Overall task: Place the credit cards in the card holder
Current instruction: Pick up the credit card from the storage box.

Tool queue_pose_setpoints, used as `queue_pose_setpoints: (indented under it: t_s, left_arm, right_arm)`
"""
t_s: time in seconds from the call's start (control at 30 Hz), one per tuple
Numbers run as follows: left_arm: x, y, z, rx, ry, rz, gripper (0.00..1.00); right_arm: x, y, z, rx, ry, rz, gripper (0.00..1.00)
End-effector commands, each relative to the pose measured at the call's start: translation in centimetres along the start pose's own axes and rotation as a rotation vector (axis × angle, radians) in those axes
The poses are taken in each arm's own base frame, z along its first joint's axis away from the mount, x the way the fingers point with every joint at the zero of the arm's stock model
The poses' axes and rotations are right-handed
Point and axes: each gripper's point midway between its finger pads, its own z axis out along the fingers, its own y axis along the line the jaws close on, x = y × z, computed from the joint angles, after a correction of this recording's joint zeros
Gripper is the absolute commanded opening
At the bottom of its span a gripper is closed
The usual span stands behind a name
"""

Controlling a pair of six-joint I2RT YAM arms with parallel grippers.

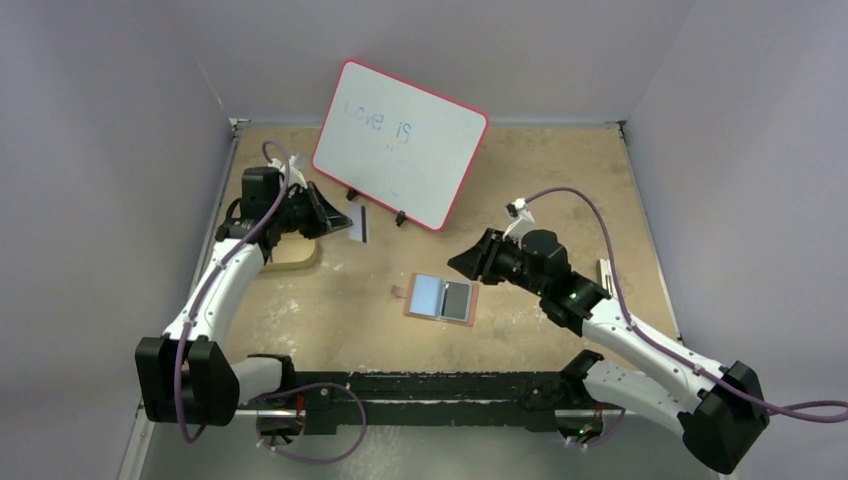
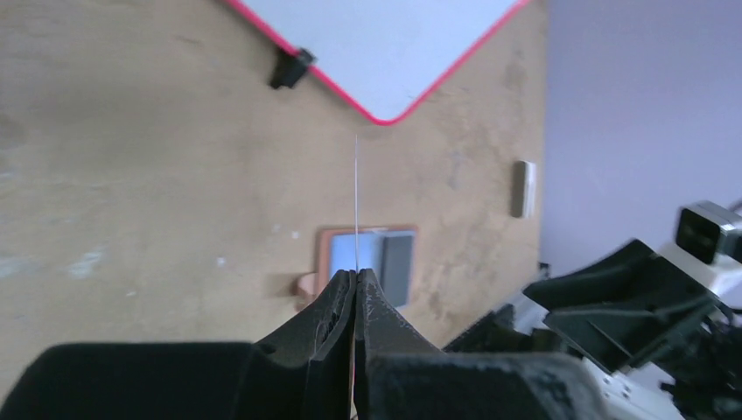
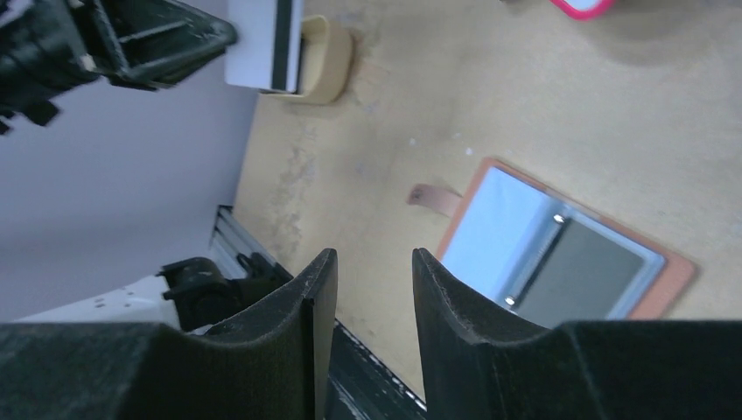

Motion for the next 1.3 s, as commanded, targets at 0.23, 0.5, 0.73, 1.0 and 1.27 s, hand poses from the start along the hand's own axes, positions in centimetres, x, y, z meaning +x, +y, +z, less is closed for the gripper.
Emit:
queue_pose_setpoints:
  t_s: [0.23, 0.5, 0.73, 1.0, 1.27]
  left_arm:
    - [1.8, -11.7, -4.6, 0.566, 0.021, 0.007, 0.00]
    - [5.3, -15.5, -5.5, 0.721, 0.086, -0.019, 0.00]
    - [5.8, -16.3, -5.9, 0.777, 0.098, -0.050, 0.00]
    - [6.5, -16.5, -5.6, 0.791, 0.119, -0.075, 0.00]
    - [7.4, -15.4, -4.2, 0.750, 0.148, -0.111, 0.00]
  right_arm:
    - [-4.1, 9.7, -0.9, -0.428, -0.112, 0.062, 0.43]
    - [-5.0, 11.5, -0.2, -0.480, -0.104, 0.037, 0.47]
    - [-5.9, 12.4, -0.5, -0.510, -0.131, 0.032, 0.47]
    - [-6.1, 13.2, 0.3, -0.532, -0.115, 0.027, 0.44]
    - [-6.0, 13.4, 0.7, -0.547, -0.107, 0.035, 0.04]
